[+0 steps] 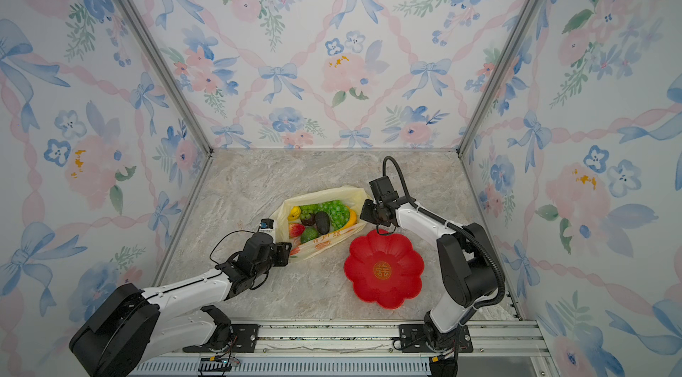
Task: Take fruits out of the plastic bag
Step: Move the plastic bag to the center of the table.
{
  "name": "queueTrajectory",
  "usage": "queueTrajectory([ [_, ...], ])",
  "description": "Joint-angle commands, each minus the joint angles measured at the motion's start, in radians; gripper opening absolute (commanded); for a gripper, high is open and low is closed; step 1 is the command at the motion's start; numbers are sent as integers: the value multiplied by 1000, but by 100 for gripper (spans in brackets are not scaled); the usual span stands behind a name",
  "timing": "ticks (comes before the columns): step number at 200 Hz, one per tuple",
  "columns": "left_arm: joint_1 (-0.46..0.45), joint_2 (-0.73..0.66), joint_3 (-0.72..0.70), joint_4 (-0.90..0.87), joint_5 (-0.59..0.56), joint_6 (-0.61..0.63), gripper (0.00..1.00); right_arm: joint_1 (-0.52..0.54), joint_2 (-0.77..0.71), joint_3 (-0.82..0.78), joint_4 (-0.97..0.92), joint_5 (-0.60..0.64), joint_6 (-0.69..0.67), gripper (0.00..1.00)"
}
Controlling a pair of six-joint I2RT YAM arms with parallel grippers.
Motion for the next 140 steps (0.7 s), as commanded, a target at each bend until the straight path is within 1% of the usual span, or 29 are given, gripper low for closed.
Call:
queueTrajectory([
  [1,-3,-97,57,-171,-80,6,57,3,-19,-12,-2,19,-20,0],
  [15,-3,-164,93,-264,-151,6,69,3,-25,-12,-7,23,-19,0],
  [28,-3,-207,138,-365,-226,-19,78,3,-27,-12,-11,27,-20,0],
  [48,-2,-234,198,-423,-235,-5,82,4,-32,-15,-8,27,-19,0],
  [67,-2,-205,252,-421,-235,5,86,4,-34,-18,0,22,-19,0],
  [76,-2,-165,286,-420,-250,23,88,4,-34,-20,4,19,-19,1],
  [87,0,-95,330,-422,-280,50,94,5,-34,-20,8,16,-20,1],
  [100,12,21,396,-435,-302,77,95,8,-31,-20,15,9,-20,1],
  [110,25,106,427,-439,-299,84,95,10,-28,-19,18,4,-20,1],
  [113,28,131,461,-439,-296,85,95,11,-26,-18,18,1,-19,1],
  [119,35,178,485,-439,-295,85,95,12,-24,-17,20,-1,-19,1],
  [135,63,297,536,-438,-277,66,92,17,-17,-15,26,-2,-19,1],
  [140,76,324,545,-439,-261,55,89,17,-15,-14,27,-2,-19,1],
])
